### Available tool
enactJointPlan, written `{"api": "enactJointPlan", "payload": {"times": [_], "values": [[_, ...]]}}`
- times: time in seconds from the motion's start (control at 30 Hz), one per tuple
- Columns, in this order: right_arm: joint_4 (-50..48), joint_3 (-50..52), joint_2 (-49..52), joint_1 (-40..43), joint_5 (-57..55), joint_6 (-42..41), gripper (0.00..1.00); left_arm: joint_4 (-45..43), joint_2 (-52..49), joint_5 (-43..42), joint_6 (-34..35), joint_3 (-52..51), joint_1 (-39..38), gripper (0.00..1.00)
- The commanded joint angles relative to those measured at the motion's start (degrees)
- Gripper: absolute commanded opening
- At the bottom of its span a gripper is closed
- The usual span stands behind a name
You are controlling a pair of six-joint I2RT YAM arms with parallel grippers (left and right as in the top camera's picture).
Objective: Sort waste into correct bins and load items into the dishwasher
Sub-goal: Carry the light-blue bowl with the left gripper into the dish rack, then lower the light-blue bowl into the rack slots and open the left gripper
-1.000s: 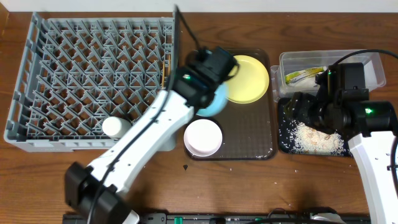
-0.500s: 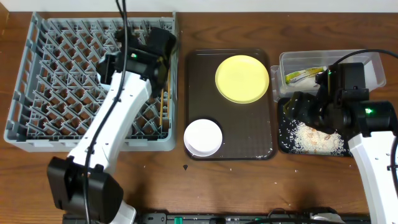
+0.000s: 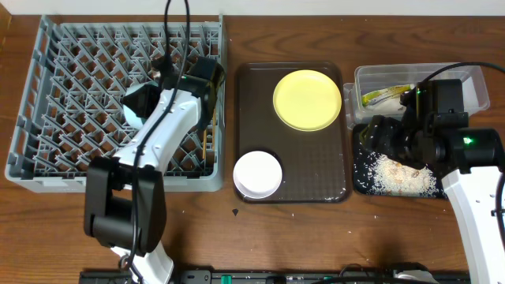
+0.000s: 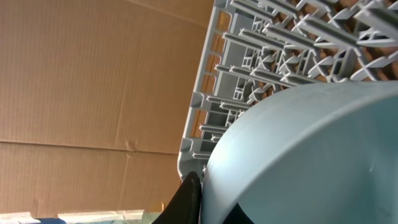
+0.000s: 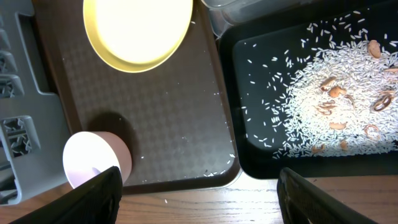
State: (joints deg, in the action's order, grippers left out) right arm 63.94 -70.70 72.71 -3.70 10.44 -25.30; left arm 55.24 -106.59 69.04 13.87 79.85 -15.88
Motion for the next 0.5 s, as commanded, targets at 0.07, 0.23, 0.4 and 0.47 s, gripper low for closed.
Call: {"api": "enactJointPlan", "payload": {"times": [0.07, 0.23, 0.4, 0.47], "values": [[-0.04, 0.22, 0.07, 0.31, -0.57, -0.79, 0.78, -0.13, -2.89, 2.14, 2.38, 0.02, -2.32, 0.08], [-0.04, 0.22, 0.07, 0.31, -0.57, -0.79, 0.78, 0.07, -5.46, 2.16, 2.36, 0.02, -4.92, 0.08], [-0.07, 0.22, 0.07, 0.31, -0.57, -0.79, 0.78, -0.09, -5.70, 2.75, 2.36, 0.02, -6.45, 0.08], [-0.04, 0.22, 0.07, 0.31, -0.55, -0.79, 0.78, -0.31, -5.70, 5.75, 2.58, 0.02, -6.25, 0.08]]}}
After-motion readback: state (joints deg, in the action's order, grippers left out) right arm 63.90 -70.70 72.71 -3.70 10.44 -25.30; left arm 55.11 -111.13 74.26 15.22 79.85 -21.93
